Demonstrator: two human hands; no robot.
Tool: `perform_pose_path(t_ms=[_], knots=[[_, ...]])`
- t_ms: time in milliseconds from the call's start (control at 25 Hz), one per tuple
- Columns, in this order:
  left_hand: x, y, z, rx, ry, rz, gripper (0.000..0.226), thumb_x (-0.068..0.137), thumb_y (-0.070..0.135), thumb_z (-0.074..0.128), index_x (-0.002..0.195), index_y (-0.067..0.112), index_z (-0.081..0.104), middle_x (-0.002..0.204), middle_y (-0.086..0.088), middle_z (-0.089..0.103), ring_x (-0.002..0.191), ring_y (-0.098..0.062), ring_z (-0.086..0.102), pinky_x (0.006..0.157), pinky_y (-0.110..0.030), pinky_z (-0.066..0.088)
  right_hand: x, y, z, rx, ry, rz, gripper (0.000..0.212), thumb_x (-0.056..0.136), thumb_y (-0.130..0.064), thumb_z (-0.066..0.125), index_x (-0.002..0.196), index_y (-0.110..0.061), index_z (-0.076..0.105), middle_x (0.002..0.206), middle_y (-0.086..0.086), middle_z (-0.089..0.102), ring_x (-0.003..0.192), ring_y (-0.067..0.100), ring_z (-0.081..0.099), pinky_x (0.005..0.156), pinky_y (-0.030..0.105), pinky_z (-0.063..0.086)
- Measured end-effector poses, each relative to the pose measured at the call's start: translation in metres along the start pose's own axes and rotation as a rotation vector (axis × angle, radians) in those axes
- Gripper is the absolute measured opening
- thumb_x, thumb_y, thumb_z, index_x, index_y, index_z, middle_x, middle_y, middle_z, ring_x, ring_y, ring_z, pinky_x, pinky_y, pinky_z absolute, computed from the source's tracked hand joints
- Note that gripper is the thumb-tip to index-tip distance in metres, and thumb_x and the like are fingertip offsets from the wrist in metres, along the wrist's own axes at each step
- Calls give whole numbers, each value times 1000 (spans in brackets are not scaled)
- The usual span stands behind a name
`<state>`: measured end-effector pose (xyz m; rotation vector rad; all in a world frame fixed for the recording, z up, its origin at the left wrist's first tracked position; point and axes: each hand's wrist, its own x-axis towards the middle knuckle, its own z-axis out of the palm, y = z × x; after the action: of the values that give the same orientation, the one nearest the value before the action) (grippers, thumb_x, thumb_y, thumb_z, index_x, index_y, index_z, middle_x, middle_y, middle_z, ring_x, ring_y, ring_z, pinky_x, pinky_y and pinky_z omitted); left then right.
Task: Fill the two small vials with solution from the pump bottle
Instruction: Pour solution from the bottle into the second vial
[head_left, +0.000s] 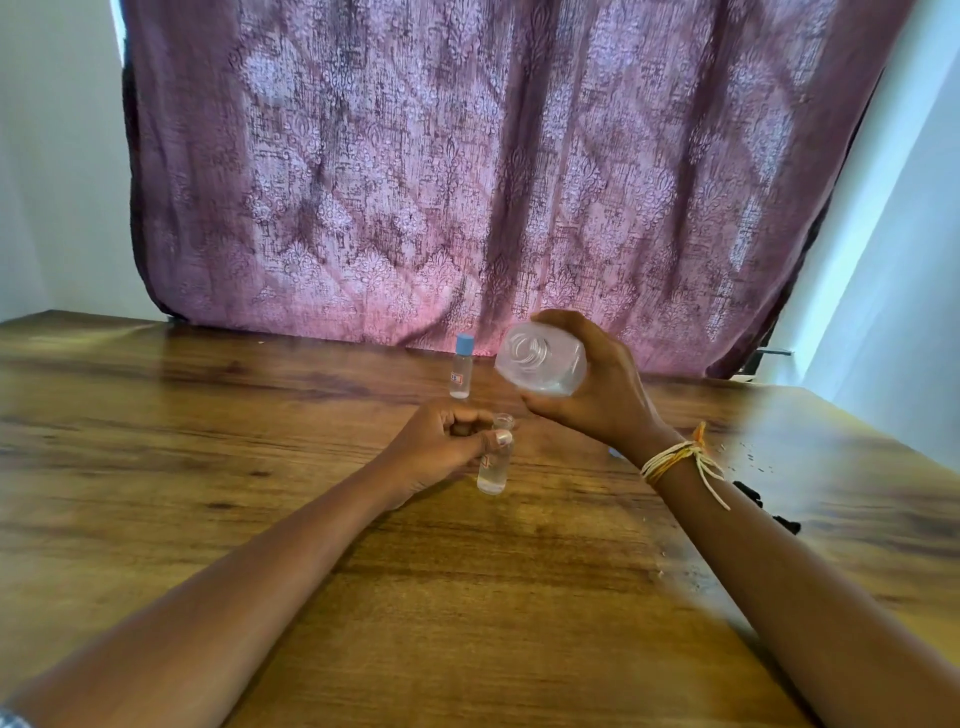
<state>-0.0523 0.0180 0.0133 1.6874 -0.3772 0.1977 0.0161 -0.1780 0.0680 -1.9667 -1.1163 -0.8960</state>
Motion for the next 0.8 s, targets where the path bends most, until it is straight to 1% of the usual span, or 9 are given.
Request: perform_pose_path(t_ms=[80,160,280,360,440,520,600,680,800], knots=[[0,1,1,-3,-10,8,20,84,9,69,90,27,74,83,9,77,83,-6,72,68,-21,59,7,1,-1,78,51,55,68,59,-26,89,118,-18,57,107,-9,67,94,4,63,78,14,49],[0,1,0,5,-13,24,21,84,8,70,90,27,75,83,12,77,85,-5,72,69,-18,57,17,4,0,187,83,146,67,57,-18,92,115,-20,57,108,-6,68,98,11,66,81,23,54],[1,-1,-1,35,-9,49,21,83,10,71,88,30,76,86,10,78,88,-9,73,76,-22,58,39,13,-1,430,115,384,58,62,-5,89,108,-21,59,108,8,71,98,25,70,86,40,58],[2,-3,-2,37,-8,68,21,83,12,72,86,32,77,88,7,78,90,-12,73,78,-25,58,53,25,-1,599,89,529,49,66,0,84,107,-15,62,108,16,71,99,33,70,88,52,57],[2,-3,-3,41,-18,83,21,82,13,72,85,34,77,90,8,78,90,-11,73,76,-23,57,61,39,1,763,17,635,49,66,-3,81,111,-5,64,103,18,71,92,34,71,85,51,58],[2,-3,-3,50,-29,95,21,82,16,72,85,36,78,91,8,78,90,-11,73,74,-22,57,64,48,5,852,-49,676,38,66,-6,79,102,-7,69,92,14,73,81,29,72,77,44,61],[2,-4,-3,73,-24,112,21,82,16,73,85,36,77,91,9,78,89,-10,73,76,-23,57,64,56,13,865,-79,667,26,68,-7,78,93,-11,73,88,12,75,78,28,73,74,42,61],[3,-5,-2,75,-27,114,22,83,15,73,85,36,77,91,10,78,90,-9,72,79,-23,57,62,62,17,889,-66,673,30,68,-6,78,97,-10,72,91,13,75,82,30,72,75,43,60],[4,-6,-1,54,-27,94,21,83,14,72,87,34,77,92,11,78,92,-8,72,77,-20,56,61,67,20,912,-105,678,39,70,-6,77,108,-8,68,100,19,71,90,35,69,86,51,57]])
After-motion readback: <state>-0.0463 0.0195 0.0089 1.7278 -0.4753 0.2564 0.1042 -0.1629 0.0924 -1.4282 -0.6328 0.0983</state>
